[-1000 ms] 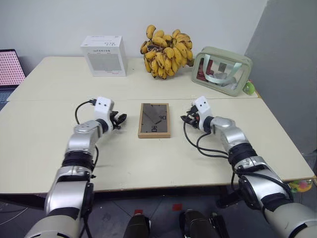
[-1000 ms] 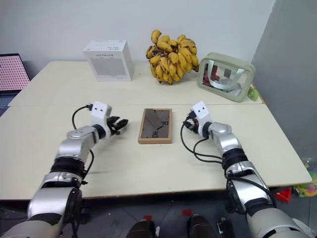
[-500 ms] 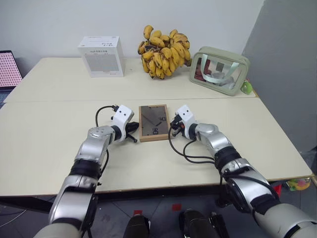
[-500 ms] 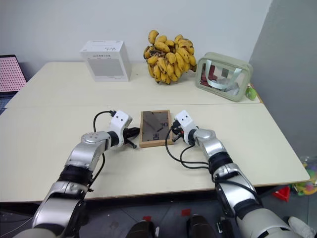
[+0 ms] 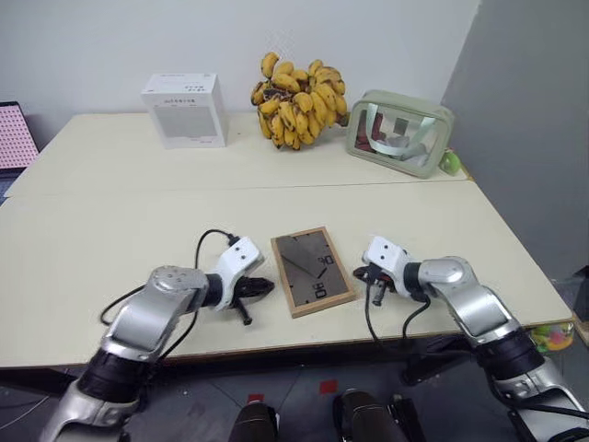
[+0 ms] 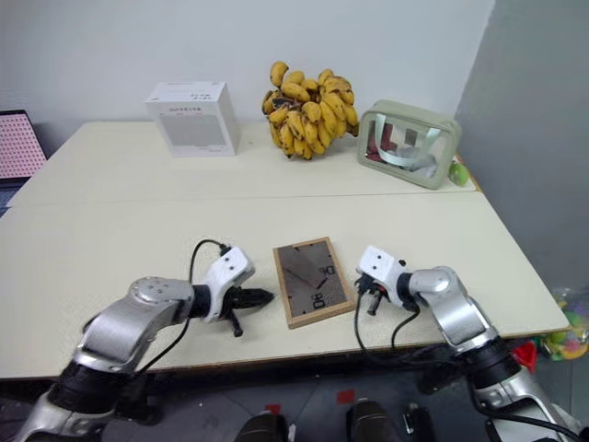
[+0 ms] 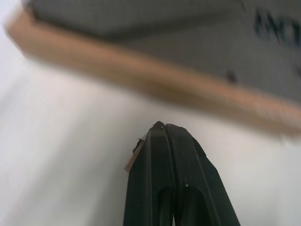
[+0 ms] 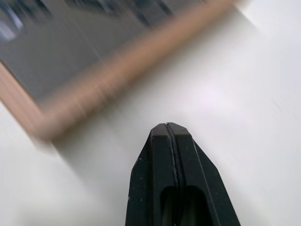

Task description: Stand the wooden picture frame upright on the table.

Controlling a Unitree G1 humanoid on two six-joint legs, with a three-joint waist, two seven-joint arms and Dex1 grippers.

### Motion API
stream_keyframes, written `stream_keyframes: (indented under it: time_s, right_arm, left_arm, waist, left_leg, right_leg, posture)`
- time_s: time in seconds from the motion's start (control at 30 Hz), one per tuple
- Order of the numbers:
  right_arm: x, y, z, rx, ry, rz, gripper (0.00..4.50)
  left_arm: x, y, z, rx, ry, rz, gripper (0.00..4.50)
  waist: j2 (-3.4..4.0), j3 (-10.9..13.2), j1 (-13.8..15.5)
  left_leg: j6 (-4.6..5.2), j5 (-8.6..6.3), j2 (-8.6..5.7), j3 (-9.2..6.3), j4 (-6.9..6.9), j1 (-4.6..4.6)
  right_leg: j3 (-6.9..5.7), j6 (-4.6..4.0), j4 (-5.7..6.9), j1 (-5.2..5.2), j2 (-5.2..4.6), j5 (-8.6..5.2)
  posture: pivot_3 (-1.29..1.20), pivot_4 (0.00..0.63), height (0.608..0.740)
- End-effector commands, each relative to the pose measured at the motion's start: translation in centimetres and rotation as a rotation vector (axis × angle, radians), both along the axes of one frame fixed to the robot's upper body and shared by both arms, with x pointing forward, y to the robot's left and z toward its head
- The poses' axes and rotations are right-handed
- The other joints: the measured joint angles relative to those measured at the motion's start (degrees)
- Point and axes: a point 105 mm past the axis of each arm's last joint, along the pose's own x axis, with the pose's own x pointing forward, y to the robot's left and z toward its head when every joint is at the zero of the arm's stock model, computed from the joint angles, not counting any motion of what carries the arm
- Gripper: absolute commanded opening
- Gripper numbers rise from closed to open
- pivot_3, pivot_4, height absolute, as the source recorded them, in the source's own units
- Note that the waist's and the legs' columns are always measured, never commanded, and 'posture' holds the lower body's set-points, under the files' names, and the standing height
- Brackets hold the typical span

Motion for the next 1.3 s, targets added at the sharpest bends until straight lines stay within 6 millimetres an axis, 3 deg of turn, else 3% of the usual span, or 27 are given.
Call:
stream_keyframes:
  time_s: [0.03,0.2,0.4,0.57,0.7,0.83,0.97,1.03,1.13,1.3]
  right_arm:
    - [1.2,-0.6,1.6,0.047,-0.070,-0.035,0.00]
    - [2.3,-0.2,1.1,0.090,-0.070,-0.067,0.00]
    - [2.5,1.8,0.1,0.129,-0.050,-0.063,0.00]
    - [0.3,6.6,-1.1,0.201,0.004,0.015,0.00]
    - [-1.0,9.1,-1.1,0.264,0.043,0.039,0.00]
    - [-1.5,10.2,-1.0,0.302,0.069,0.033,0.00]
    - [-1.4,9.7,-1.4,0.280,0.072,0.013,0.00]
    - [-0.9,8.5,-1.6,0.259,0.065,-0.016,0.00]
    - [-0.4,6.7,-2.2,0.210,0.046,-0.044,0.00]
    - [0.6,3.1,-2.3,0.166,0.008,-0.122,0.00]
  left_arm:
    - [-0.7,0.7,2.6,-0.283,0.188,0.077,0.47]
    - [-0.9,0.7,4.1,-0.646,0.505,0.189,1.43]
    - [-1.7,-0.6,0.9,-0.699,0.602,0.250,2.59]
    - [-2.4,-3.2,-1.7,-0.747,0.658,0.286,3.61]
    - [-2.6,-4.6,-2.7,-0.768,0.672,0.307,4.39]
    - [-1.8,-5.6,-3.1,-0.798,0.654,0.344,4.44]
    - [-1.5,-6.2,-3.2,-0.795,0.644,0.345,4.44]
    - [-1.6,-6.3,-3.1,-0.778,0.628,0.337,4.44]
    - [-1.7,-5.9,-2.7,-0.781,0.616,0.328,4.04]
    - [-1.7,-4.8,-1.1,-0.805,0.590,0.312,2.94]
  waist:
    - [0.00,0.00,-0.08]
    - [0.01,0.02,-0.64]
    - [-0.08,-0.05,-1.25]
    - [-0.20,-0.21,-1.48]
    - [0.09,-0.72,-1.40]
    - [0.24,-0.81,-1.36]
    - [0.29,-0.84,-1.38]
    - [0.40,-0.90,-1.42]
    - [0.37,-0.91,-1.40]
    - [0.33,-0.91,-1.40]
  left_leg:
    - [0.00,0.00,0.00,-0.01,0.00,0.00]
    - [0.01,0.00,-0.01,-0.10,0.06,-0.02]
    - [0.04,-0.09,-0.07,0.04,-0.15,-0.05]
    - [0.04,-0.08,0.02,-0.02,-0.77,0.16]
    - [0.03,-0.09,0.02,-0.08,-0.82,0.43]
    - [0.01,-0.09,-0.08,-0.14,-0.78,1.06]
    - [-0.35,-0.32,-0.57,-0.93,-0.71,1.14]
    - [-0.35,-0.32,-0.93,-1.41,-0.73,1.04]
    - [-0.29,-0.31,-0.95,-1.50,-0.70,0.99]
    - [-0.18,-0.30,-1.16,-1.39,-0.80,0.97]
  right_leg:
    - [0.00,0.00,-0.08,0.00,0.00,0.00]
    - [-0.12,0.01,-0.59,0.02,0.00,0.00]
    - [0.05,0.23,-0.60,0.35,-0.06,0.14]
    - [0.05,0.20,-0.48,0.20,0.12,0.13]
    - [0.01,-0.18,-0.08,0.24,0.17,-0.12]
    - [0.01,-0.22,-0.25,0.98,0.07,-0.15]
    - [-0.12,-0.23,-1.08,1.16,-0.12,-0.16]
    - [-0.04,-0.21,-1.59,1.26,-0.24,-0.15]
    - [-0.06,-0.21,-1.88,1.35,-0.41,-0.15]
    - [-0.05,-0.18,-1.82,1.26,-0.51,-0.13]
  posture:
    - [0.00,0.150,0.740]
    - [0.00,0.150,0.740]
    - [0.00,0.150,0.740]
    - [0.00,0.150,0.740]
    - [0.00,0.150,0.740]
    - [0.00,0.150,0.740]
    - [0.00,0.150,0.740]
    - [0.00,0.150,0.740]
    - [0.00,0.150,0.740]
    - [0.00,0.150,0.740]
